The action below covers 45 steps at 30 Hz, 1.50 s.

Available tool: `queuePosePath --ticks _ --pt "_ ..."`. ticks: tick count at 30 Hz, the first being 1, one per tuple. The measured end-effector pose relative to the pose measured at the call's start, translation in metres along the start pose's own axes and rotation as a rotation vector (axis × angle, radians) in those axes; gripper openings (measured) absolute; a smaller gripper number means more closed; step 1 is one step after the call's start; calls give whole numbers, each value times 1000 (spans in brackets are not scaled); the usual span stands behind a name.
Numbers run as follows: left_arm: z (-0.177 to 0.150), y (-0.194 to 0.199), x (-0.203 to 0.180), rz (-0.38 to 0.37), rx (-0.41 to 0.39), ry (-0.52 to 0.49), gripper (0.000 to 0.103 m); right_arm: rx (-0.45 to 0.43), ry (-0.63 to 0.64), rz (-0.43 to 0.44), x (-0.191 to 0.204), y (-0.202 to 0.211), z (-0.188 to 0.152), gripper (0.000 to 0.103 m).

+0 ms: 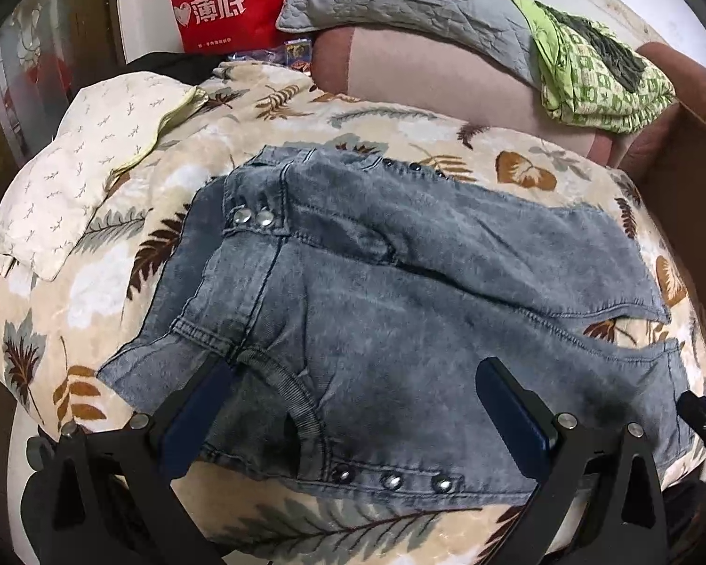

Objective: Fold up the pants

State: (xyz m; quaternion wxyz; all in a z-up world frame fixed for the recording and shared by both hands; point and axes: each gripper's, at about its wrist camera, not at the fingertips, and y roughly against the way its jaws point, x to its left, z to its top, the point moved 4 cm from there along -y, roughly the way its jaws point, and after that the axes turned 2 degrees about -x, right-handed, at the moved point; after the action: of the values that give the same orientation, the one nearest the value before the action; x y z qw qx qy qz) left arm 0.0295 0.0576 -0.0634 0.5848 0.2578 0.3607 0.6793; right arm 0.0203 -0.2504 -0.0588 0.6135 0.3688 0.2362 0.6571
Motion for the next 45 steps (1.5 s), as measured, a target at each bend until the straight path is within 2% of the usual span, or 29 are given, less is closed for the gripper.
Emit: queuePosePath --ticks 2,5,8,10,12,14,16,19,21,23,24,25,26,29,30,31,32,35,39,43,45 --pt "-2 0 14 17 -1 17 103 2 -37 40 -6 4 -9 103" --pt "-12 -5 55 52 23 124 103 62 -112 78 -29 7 -26 103" --pt "-29 -17 97 67 89 283 103 108 -294 117 -73 16 -52 103" --pt "-36 -25 110 88 121 324 103 123 -416 132 -104 17 -68 103" --pt "-42 -33 122 93 150 367 103 143 -533 131 -133 12 -77 103" --pt "-46 -39 129 91 160 405 103 157 -667 169 -158 3 -83 103" --pt "-45 -44 132 76 167 431 103 165 -736 192 -171 -5 -83 103" --pt "-38 -46 134 71 132 463 103 115 -810 192 -188 -8 -76 103" --pt "-35 -47 135 75 118 468 101 114 -873 205 -197 -13 -75 102" --pt "-30 -50 138 83 104 469 89 94 -883 209 -201 -16 -69 97" --pt "-28 -50 140 94 92 467 84 93 -896 192 -203 -16 -68 90" --pt "-27 -49 141 98 85 466 74 88 -906 178 -205 -15 -67 85" --pt "-26 -49 143 106 83 463 63 85 -898 166 -208 -16 -63 81" --pt "-24 -50 149 118 85 468 44 102 -870 129 -210 -19 -60 63" --pt "-25 -51 149 126 86 472 39 100 -866 123 -211 -19 -58 49" --pt "-27 -49 151 135 86 472 30 93 -847 115 -212 -18 -55 40" --pt "-26 -51 153 137 88 473 22 91 -830 112 -214 -17 -55 19" --pt "-23 -48 158 127 94 471 10 90 -729 90 -210 -13 -45 14" --pt "-23 -28 156 141 54 471 8 22 -572 54 -195 5 -2 13" --pt "-26 -4 145 178 -37 437 7 -118 -393 8 -174 44 51 13" --pt "-40 -14 139 209 -4 408 11 -157 -343 -26 -171 55 55 13"
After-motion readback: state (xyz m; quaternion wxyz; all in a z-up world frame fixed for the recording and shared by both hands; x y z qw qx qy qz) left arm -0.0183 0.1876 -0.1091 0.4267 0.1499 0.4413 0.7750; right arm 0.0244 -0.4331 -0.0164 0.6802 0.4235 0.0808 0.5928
